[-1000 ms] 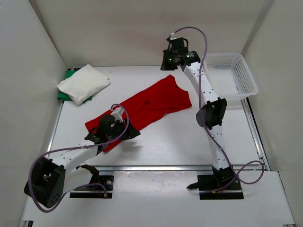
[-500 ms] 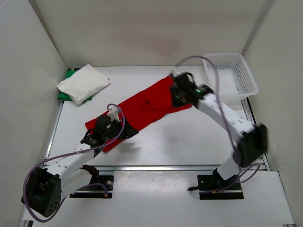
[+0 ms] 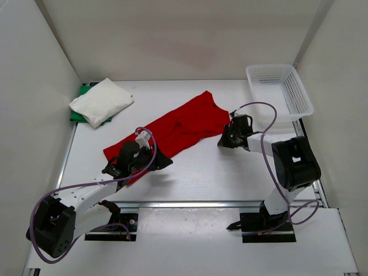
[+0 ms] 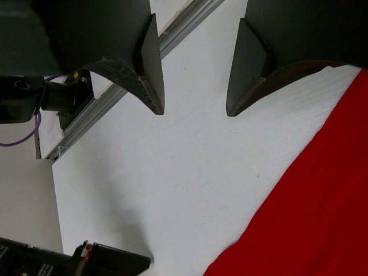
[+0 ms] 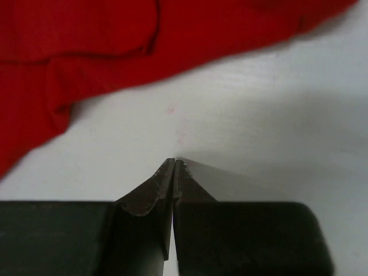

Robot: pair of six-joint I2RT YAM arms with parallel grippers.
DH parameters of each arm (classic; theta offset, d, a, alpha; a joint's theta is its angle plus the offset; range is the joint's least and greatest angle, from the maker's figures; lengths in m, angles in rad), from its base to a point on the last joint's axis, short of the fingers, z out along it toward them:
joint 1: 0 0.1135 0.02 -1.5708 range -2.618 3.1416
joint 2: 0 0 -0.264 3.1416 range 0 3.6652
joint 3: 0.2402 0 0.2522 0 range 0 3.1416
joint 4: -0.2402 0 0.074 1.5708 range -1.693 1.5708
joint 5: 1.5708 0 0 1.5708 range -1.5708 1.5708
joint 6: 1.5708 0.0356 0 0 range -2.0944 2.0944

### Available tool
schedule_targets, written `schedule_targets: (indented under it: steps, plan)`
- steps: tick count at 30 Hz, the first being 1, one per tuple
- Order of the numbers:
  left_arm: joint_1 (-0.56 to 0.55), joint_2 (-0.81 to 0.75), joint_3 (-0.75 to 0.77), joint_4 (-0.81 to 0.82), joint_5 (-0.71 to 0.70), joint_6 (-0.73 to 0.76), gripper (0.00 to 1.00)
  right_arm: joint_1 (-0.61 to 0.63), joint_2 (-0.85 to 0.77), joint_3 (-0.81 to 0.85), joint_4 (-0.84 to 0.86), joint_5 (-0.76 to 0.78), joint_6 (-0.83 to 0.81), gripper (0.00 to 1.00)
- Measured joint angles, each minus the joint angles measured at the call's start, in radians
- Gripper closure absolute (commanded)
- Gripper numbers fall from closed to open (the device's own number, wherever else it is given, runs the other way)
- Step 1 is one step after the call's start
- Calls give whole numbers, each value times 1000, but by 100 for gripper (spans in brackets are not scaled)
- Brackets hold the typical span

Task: Fold and stack the t-shirts
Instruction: Rotate the tshirt 90 degrees

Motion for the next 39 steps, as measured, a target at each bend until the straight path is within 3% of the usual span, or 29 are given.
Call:
schedule_targets:
  steps: [5, 12, 15, 17, 20, 23, 25, 29, 35, 38, 39]
  plan:
    - [-1, 25, -3, 18, 0, -6, 43, -18, 111, 85, 76, -34, 24, 100]
    - [-4, 59, -3, 13, -2, -6, 41, -39, 422, 529, -9, -62, 10, 100]
    - [-7, 60, -3, 14, -8, -6, 41, -60, 439, 626, -73, -46, -12, 95]
    - [-11, 65, -3, 14, -8, -8, 40, -66, 379, 605, -87, -34, -24, 81]
    - [-16, 83, 0, 19, -8, -12, 41, -52, 168, 430, -55, -8, -21, 64]
    - [-12, 97, 14, 13, -7, -11, 40, 32, -85, 183, 34, -1, 21, 62]
    - [10, 92, 28, -2, 0, -2, 39, 126, -161, 61, 117, -17, 71, 59]
    - [72, 48, 60, -48, -1, 13, 38, 320, -63, -33, 212, -45, 170, 56]
    - [113, -37, 90, -91, 4, 31, 38, 463, 134, 43, 312, -23, 294, 53]
    - [136, -50, 91, -121, 6, 39, 37, 500, 219, 115, 356, -12, 348, 60]
    - [142, -52, 91, -130, 7, 42, 37, 507, 242, 134, 370, -12, 366, 66]
